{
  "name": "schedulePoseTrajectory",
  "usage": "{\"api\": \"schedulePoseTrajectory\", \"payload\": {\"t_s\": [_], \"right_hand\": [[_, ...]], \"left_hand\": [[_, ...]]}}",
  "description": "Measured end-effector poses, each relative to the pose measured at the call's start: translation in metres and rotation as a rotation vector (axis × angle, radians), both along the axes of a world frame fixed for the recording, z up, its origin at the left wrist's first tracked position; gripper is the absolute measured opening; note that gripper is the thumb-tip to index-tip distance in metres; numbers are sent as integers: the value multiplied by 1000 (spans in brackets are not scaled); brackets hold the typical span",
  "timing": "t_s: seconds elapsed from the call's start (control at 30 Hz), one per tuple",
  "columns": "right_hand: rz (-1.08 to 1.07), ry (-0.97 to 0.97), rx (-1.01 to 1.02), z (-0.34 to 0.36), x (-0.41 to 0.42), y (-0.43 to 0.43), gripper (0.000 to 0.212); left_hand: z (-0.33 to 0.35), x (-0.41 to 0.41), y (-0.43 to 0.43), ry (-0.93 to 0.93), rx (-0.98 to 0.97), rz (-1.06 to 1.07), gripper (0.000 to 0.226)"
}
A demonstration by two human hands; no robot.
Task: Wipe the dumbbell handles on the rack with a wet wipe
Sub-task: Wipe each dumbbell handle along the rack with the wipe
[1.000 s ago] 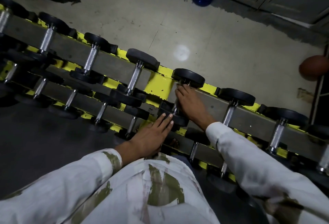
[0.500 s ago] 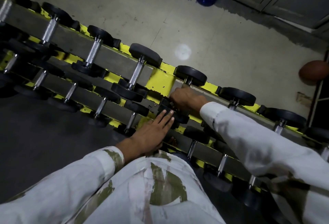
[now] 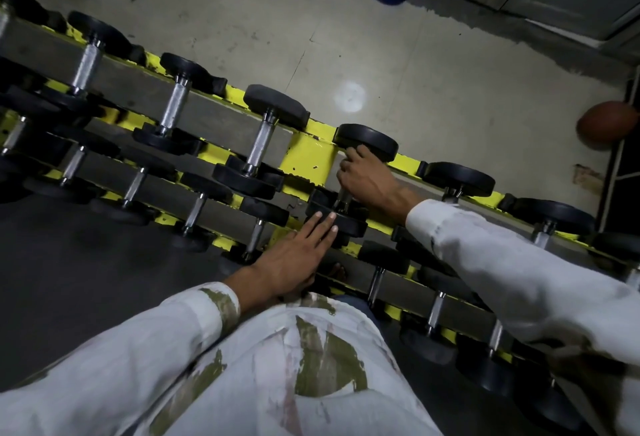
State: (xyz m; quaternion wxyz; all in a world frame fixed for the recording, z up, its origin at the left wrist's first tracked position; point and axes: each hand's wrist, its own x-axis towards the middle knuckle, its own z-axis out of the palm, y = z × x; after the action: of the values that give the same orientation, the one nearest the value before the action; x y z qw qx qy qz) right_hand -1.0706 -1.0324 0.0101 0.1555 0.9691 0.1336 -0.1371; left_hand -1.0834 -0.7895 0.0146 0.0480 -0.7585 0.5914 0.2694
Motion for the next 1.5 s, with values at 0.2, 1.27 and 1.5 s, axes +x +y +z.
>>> {"api": "schedulePoseTrajectory", "payload": {"t_s": [0.2,1.27,1.5], "right_hand": [[-18,28,76,11,1,-4,17],[-212,62,178,17,4,-13,31],[-118,173,260,7,-2,4,33]], "left_hand": [[1,-2,0,4,-9,6,97],[-3,-7,1,-15,-33,28,96],[-6,-8,2,-6,-46,34,93]]}}
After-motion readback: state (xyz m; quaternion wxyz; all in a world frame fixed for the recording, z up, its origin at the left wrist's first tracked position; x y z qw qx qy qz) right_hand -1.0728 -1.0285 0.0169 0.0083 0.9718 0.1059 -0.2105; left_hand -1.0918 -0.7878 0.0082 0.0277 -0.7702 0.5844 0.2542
